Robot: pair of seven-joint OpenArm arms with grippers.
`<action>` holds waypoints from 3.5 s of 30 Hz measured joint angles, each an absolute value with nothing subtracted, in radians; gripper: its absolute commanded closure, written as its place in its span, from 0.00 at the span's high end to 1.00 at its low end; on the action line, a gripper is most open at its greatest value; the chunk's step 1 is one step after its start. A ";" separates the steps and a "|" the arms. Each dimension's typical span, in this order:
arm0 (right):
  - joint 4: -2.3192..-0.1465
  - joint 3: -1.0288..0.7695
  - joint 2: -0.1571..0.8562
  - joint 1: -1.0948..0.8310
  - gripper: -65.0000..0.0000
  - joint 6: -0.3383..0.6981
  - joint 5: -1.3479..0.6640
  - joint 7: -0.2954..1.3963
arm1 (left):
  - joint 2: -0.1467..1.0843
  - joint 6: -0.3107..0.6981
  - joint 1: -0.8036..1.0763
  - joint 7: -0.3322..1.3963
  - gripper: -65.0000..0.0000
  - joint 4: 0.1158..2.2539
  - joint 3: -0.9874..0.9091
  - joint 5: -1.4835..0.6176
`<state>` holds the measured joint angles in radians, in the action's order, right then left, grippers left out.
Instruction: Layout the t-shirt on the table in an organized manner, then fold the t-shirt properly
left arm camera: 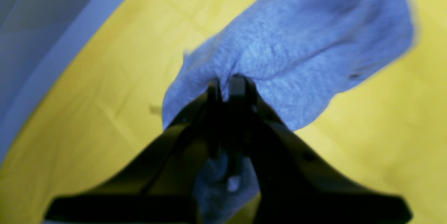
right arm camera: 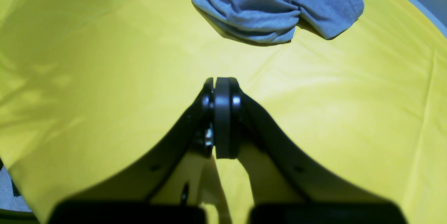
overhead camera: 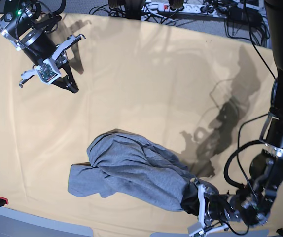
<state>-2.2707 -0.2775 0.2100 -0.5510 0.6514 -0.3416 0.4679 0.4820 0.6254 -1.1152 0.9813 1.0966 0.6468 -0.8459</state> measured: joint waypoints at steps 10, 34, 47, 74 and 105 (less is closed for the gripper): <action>-2.271 -0.255 0.210 -0.551 0.00 0.677 -0.349 0.472 | 0.537 0.693 -1.235 1.154 0.00 1.167 0.647 -1.123; -1.860 0.103 0.210 -0.094 0.69 0.500 -0.139 0.460 | 0.591 0.663 -1.171 0.948 0.00 1.116 0.647 -0.878; -1.509 0.222 0.207 0.200 0.68 0.539 -0.159 0.452 | 0.593 0.663 -1.147 0.862 0.00 1.114 0.647 -0.807; -1.729 0.222 0.372 0.245 0.00 0.534 -0.295 0.735 | 0.593 0.663 -1.147 0.837 0.00 1.114 0.647 -0.770; -2.029 -0.319 0.743 0.064 0.00 0.656 -0.824 0.808 | 0.581 0.675 -1.141 0.838 0.00 1.118 0.647 -0.855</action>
